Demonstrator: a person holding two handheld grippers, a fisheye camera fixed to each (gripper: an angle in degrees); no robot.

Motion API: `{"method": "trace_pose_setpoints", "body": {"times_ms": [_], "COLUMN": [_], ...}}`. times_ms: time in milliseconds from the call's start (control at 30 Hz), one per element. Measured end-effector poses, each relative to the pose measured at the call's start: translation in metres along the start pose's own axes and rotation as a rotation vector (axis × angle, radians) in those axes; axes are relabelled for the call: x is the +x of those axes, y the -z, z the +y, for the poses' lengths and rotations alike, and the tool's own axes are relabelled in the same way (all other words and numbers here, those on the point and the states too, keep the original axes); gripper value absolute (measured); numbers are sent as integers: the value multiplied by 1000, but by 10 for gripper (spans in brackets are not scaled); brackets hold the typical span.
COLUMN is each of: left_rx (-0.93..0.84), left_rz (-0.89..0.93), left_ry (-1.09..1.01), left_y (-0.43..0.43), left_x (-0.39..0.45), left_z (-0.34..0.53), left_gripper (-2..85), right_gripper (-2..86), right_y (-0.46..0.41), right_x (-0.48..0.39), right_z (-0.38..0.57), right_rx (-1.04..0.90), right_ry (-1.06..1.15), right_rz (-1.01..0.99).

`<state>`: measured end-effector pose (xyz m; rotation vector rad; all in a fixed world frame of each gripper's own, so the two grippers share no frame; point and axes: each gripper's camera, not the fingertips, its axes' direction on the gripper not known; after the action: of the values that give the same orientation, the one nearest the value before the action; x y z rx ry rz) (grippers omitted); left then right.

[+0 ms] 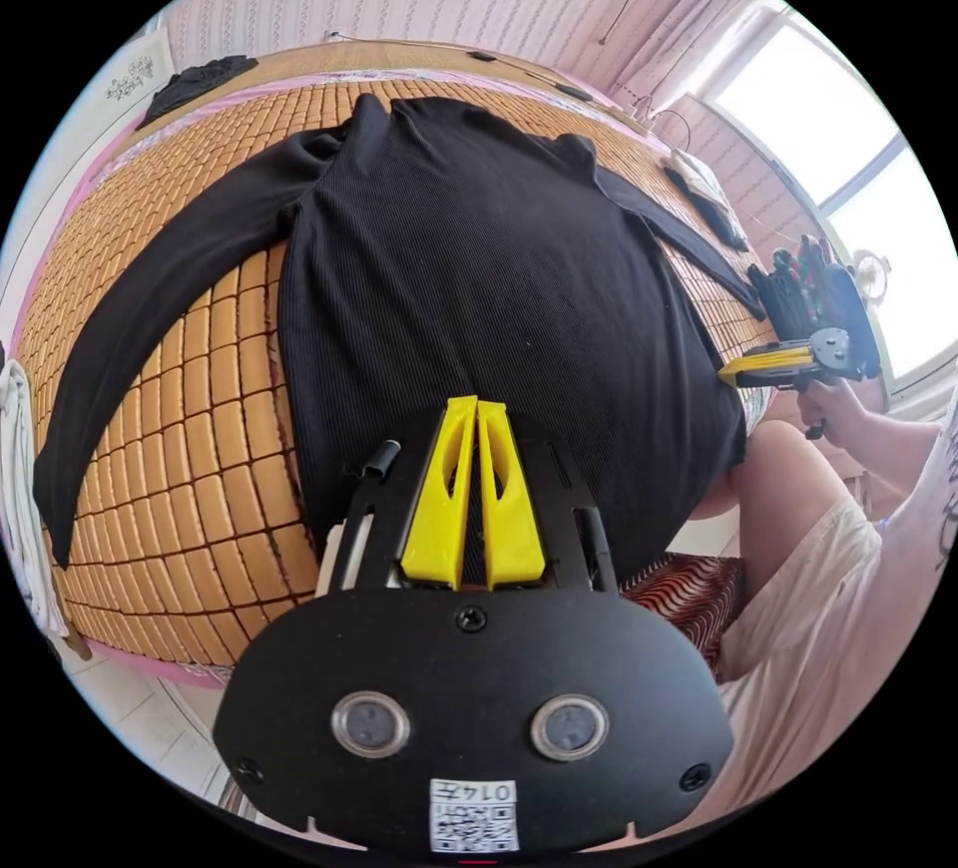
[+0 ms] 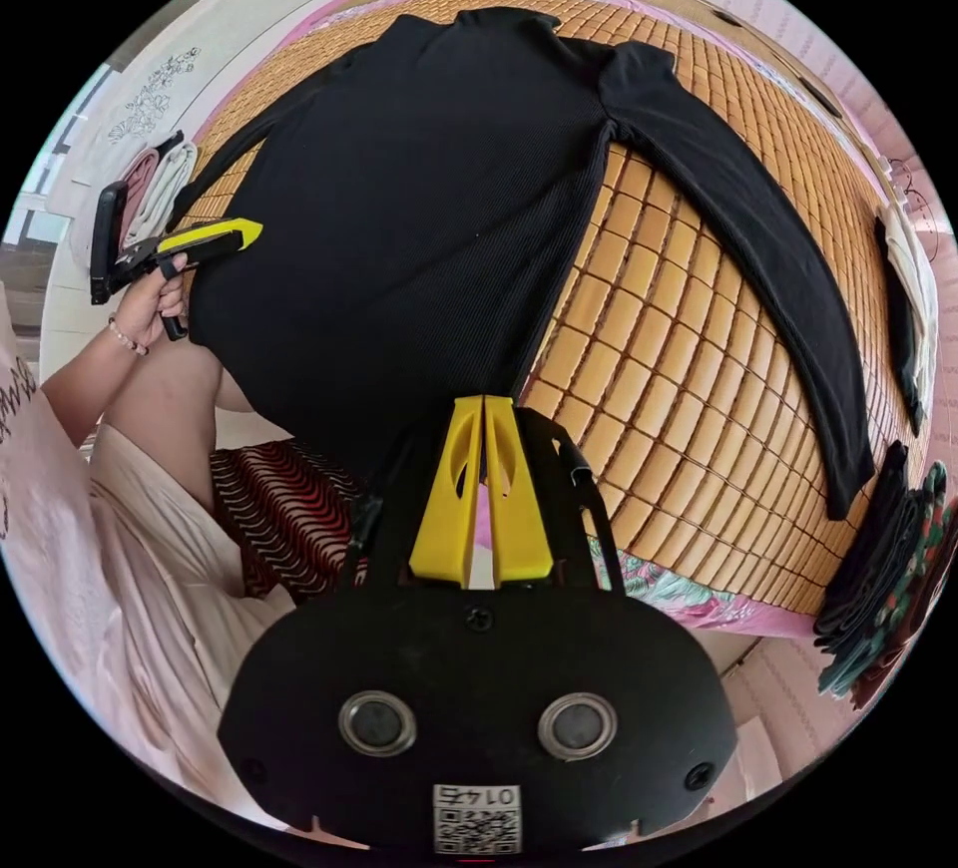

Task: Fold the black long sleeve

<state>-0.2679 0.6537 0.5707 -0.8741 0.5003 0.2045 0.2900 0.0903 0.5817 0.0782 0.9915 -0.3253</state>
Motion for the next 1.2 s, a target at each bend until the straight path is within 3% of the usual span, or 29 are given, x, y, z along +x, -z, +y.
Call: {"method": "trace_pose_setpoints", "body": {"times_ms": [167,333,567,733,867,1033,1200], "left_rx": [100,237,416,582,714,693,711], "left_rz": [25,63,-19,-194,-291,-388,-354], "left_ry": [-5,31,120,272,532,688,888], "left_y": [6,38,89,143,169,159,158], "left_x": [-5,-9,-41,-96,-173,-217,-261], "left_z": [29,63,97,111,142,190,228], "left_gripper": [-10,-10,-9,-4,53,71,83], "right_gripper": [-3,-5,-8,-9,-7,6,50], "right_y": [2,-26,-45,-33,-15,-12,-28], "right_x": [-16,-53,-78,-106,-147,-224,-356], "right_z": [36,64,75,66,25,-60,-158], "right_rx": [120,4,-42,-47,22,90,163], "right_ry": [-76,-66,-89,-11,132,406,779], "right_rz": [21,73,163,198,216,130,50]}}
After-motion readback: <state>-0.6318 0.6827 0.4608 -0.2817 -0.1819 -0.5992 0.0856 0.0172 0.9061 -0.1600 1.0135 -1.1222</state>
